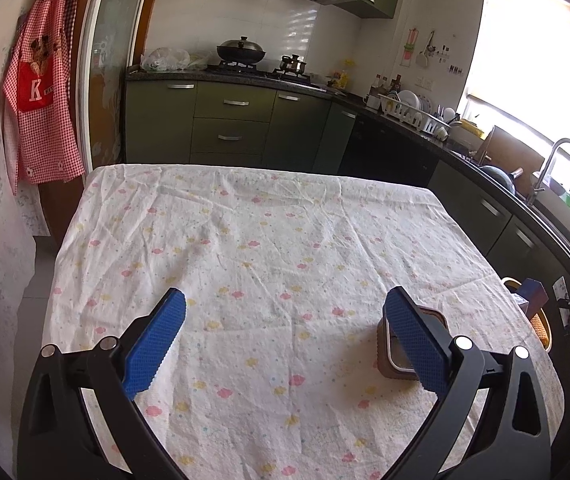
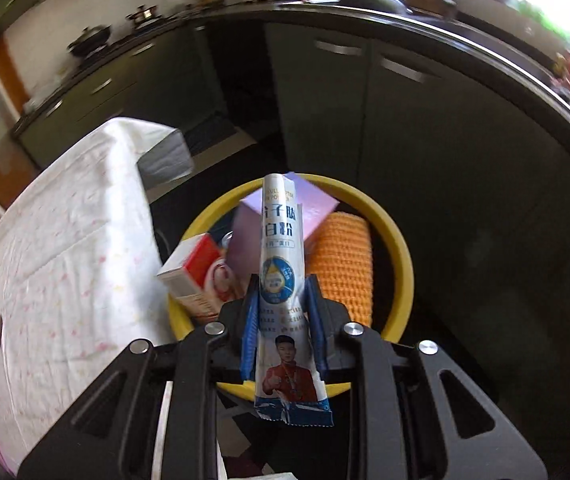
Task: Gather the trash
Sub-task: 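Carry the snack tube over the bin and open the right tool, then grasp the brown plastic tray with the left tool and lift it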
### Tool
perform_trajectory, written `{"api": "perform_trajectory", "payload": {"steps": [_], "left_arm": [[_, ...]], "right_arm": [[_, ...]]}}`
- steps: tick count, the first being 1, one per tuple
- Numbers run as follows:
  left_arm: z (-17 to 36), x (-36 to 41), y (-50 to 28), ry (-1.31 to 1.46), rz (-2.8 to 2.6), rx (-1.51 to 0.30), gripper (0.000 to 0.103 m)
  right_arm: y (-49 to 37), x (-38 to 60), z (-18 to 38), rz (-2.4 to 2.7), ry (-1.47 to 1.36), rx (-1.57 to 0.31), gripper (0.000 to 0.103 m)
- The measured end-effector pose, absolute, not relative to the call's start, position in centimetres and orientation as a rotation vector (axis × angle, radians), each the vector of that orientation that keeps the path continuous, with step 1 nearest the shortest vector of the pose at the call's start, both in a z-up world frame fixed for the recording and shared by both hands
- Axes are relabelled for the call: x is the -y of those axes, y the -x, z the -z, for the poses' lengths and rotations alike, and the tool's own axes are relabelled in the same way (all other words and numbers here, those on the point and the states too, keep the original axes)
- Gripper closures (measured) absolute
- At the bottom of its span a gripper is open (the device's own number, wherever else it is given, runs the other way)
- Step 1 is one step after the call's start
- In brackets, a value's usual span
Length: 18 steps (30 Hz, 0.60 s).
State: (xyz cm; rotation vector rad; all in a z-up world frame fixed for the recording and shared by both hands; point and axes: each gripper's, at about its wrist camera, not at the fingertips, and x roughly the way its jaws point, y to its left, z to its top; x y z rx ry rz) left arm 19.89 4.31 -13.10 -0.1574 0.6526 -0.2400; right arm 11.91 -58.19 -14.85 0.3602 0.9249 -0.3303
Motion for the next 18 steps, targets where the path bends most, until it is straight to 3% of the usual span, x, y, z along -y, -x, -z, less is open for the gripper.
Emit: {"api": "perform_trajectory", "payload": {"steps": [5, 6, 7, 8, 18], "left_arm": [[13.3, -3.9, -20.0, 0.147, 0.248, -0.663, 0.005], [13.3, -3.8, -20.0, 0.142, 0.248, -0.663, 0.005], [13.3, -3.7, -19.9, 0.136, 0.248, -0.662, 0.005], [13.4, -3.6, -20.0, 0.131, 0.247, -0.661, 0.005], [13.4, -2.6, -19.8, 0.105, 0.279, -0.666, 0.005]], "right_arm": [[-12.3, 60.8, 17.2, 0.363, -0.547, -0.888, 0.076], [-12.4, 60.7, 17.4, 0.356, -0.573, -0.883, 0.071], [-12.3, 60.7, 17.4, 0.355, -0.593, -0.878, 0.056], [-12.4, 60.7, 17.4, 0.355, -0.602, -0.869, 0.048], [-9.3, 58.8, 15.5, 0.342, -0.603, -0.761, 0.042]]}}
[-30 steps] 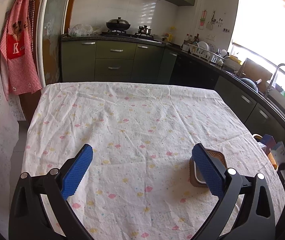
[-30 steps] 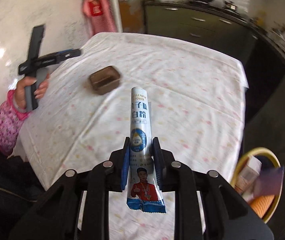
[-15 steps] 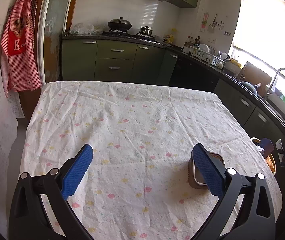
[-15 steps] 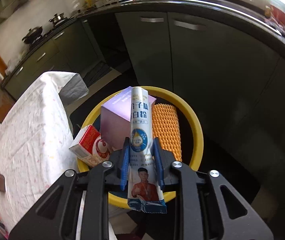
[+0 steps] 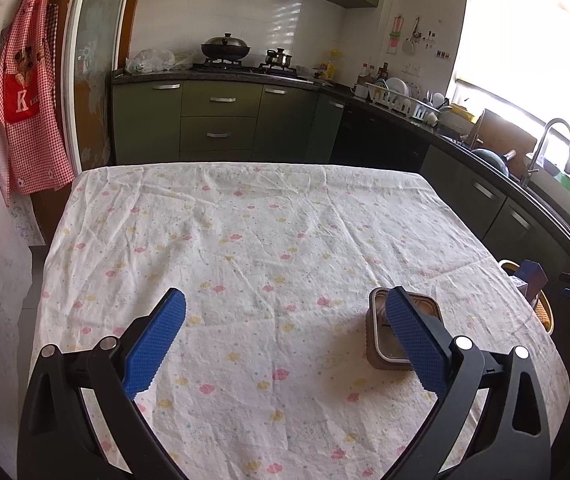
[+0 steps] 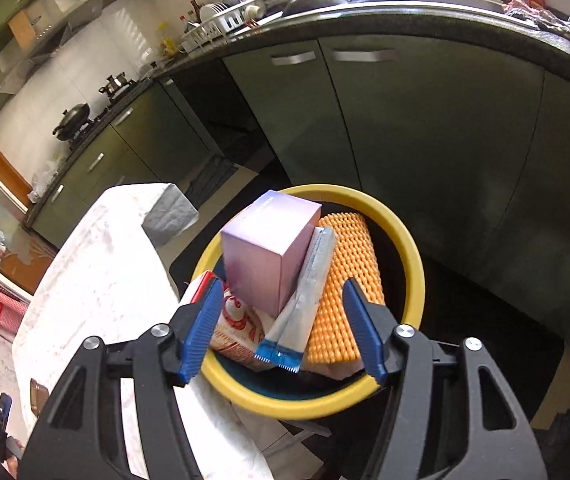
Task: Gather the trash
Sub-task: 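Grasp the brown plastic tray with the left tool and lift it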
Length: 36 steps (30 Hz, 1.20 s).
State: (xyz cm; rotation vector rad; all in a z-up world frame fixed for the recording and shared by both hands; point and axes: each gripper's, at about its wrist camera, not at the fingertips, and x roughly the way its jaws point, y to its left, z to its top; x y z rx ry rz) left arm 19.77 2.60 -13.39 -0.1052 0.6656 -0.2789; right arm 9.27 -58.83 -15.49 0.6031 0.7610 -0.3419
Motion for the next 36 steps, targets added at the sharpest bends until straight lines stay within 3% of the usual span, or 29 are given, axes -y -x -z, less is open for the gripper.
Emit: {"api": "perform_trajectory", "payload": {"steps": [12, 21, 32, 34, 36], "left_arm": [[11.7, 1.6, -18.4, 0.041, 0.414, -0.685, 0.005], [14.6, 9.0, -19.8, -0.128, 0.476, -0.81, 0.005], [16.2, 10.2, -23.2, -0.097, 0.44, -0.927, 0.005], [16.5, 10.0, -23.4, -0.094, 0.435, -0.941, 0.008], [16.6, 9.9, -23.5, -0.096, 0.431, -0.95, 0.017]], "right_arm": [[-7.3, 53.4, 14.6, 0.19, -0.516, -0.741, 0.04], [-8.1, 50.5, 14.6, 0.086, -0.488, -0.743, 0.039], [-8.4, 50.0, 15.9, 0.051, -0.488, -0.786, 0.039], [-8.5, 50.1, 16.0, 0.052, -0.492, -0.787, 0.039], [-8.5, 50.0, 16.0, 0.05, -0.491, -0.79, 0.039]]}}
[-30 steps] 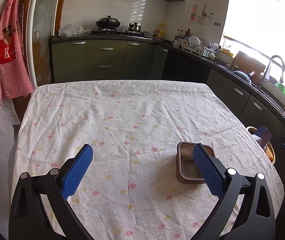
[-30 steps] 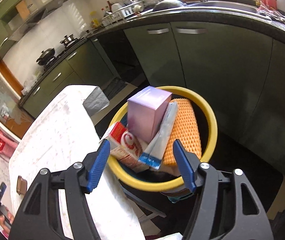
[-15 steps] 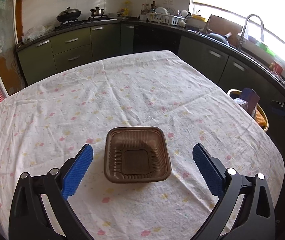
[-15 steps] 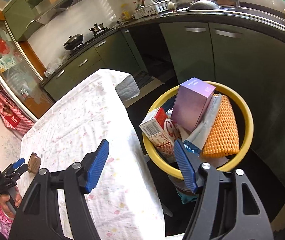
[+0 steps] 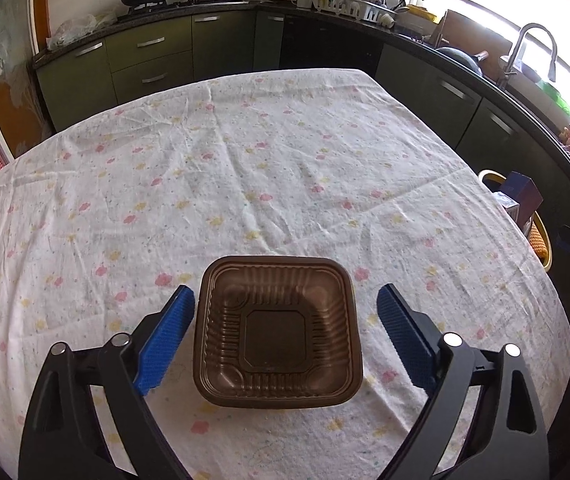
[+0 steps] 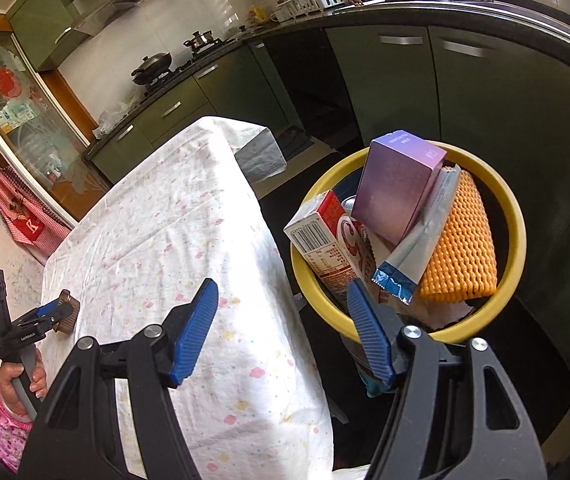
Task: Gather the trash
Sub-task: 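Grasp the brown plastic tray with the left tool and lift it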
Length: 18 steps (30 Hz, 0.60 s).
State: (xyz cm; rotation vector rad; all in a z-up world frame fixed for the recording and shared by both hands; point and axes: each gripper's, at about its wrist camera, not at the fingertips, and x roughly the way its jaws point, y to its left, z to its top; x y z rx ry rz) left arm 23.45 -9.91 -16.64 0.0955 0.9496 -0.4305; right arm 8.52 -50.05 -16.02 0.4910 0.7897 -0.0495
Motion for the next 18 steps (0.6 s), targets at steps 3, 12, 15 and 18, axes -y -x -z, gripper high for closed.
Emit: {"api": "perform_trajectory", "payload": {"steps": [3, 12, 15, 18], "left_arm": [[16.9, 9.8, -23.6, -0.094, 0.43, -0.966, 0.029], [15.9, 9.7, -22.9, -0.105, 0.438, -0.939, 0.034], [14.7, 10.4, -22.1, -0.116, 0.463, -0.919, 0.034], [13.2, 12.1, -21.2, -0.132, 0.514, -0.897, 0.034]], "right_arm": [[-8.6, 49.9, 16.1, 0.044, -0.491, -0.793, 0.039], [-8.6, 49.7, 15.7, 0.038, -0.484, -0.789, 0.039], [-8.3, 49.8, 15.5, 0.043, -0.479, -0.783, 0.039], [-7.7, 50.1, 15.3, 0.066, -0.466, -0.775, 0.039]]}}
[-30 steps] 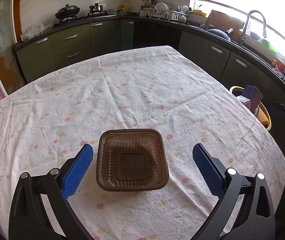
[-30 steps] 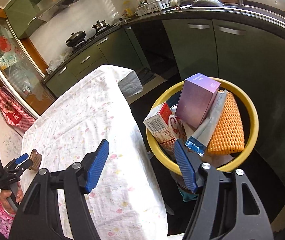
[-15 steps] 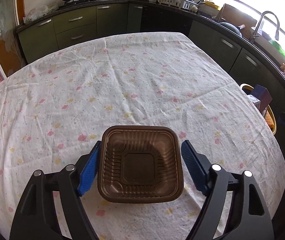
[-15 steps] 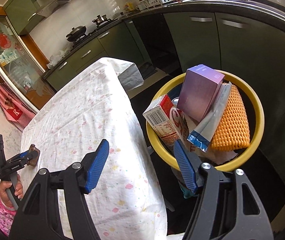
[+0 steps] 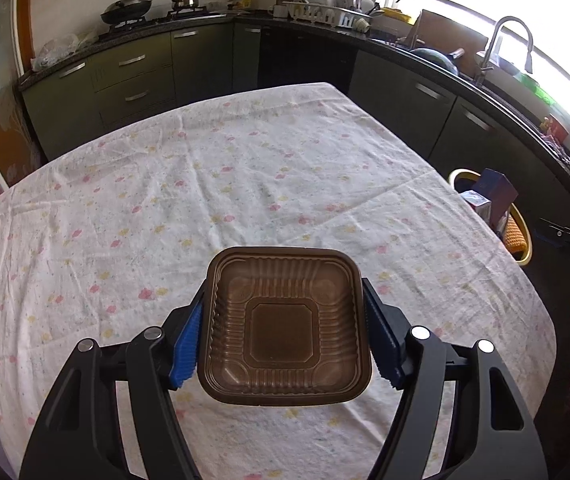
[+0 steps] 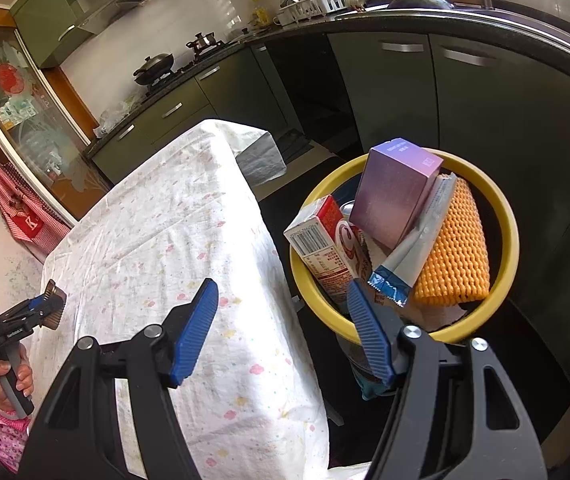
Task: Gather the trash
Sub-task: 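Grasp the brown plastic tray with the left tool and lift it, then carry the brown tray over the bin and open the left tool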
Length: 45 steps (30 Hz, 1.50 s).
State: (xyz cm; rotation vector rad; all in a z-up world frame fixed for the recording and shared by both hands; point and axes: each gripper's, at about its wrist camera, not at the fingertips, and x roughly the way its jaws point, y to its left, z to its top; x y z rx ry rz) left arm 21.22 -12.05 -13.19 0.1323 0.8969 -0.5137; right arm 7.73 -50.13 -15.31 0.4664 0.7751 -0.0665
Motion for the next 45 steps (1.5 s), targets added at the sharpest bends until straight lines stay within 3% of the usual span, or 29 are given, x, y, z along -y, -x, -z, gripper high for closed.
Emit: {"api": "perform_trajectory", "payload": {"steps": [14, 27, 31, 33, 35, 43, 45], "left_arm": [[8.6, 33.1, -16.6, -0.283, 0.978, -0.849, 0.033], [12.7, 51.0, -16.3, -0.377, 1.158, -0.901, 0.033], [14.5, 53.4, -16.8, -0.407, 1.135, -0.917, 0.032], [15.0, 54.1, -17.0, -0.412, 1.123, -0.919, 0.018], [15.3, 54.3, -17.2, -0.413, 1.104, -0.889, 0.013], [12.9, 50.9, -18.1, -0.364, 1.058, -0.817, 0.013], [11.5, 48.5, -17.9, -0.332, 1.036, -0.794, 0.008]], "right_arm": [[-1.5, 57.9, 15.9, 0.284, -0.525, -0.697, 0.039], [0.8, 61.8, 18.0, 0.309, -0.618, -0.667, 0.039], [0.8, 61.9, 18.5, 0.303, -0.631, -0.669, 0.038], [0.7, 62.0, 18.6, 0.302, -0.638, -0.667, 0.037], [0.6, 62.2, 18.7, 0.301, -0.644, -0.665, 0.037], [0.9, 61.9, 18.2, 0.303, -0.631, -0.654, 0.037], [1.0, 61.7, 17.9, 0.297, -0.628, -0.653, 0.037]]}}
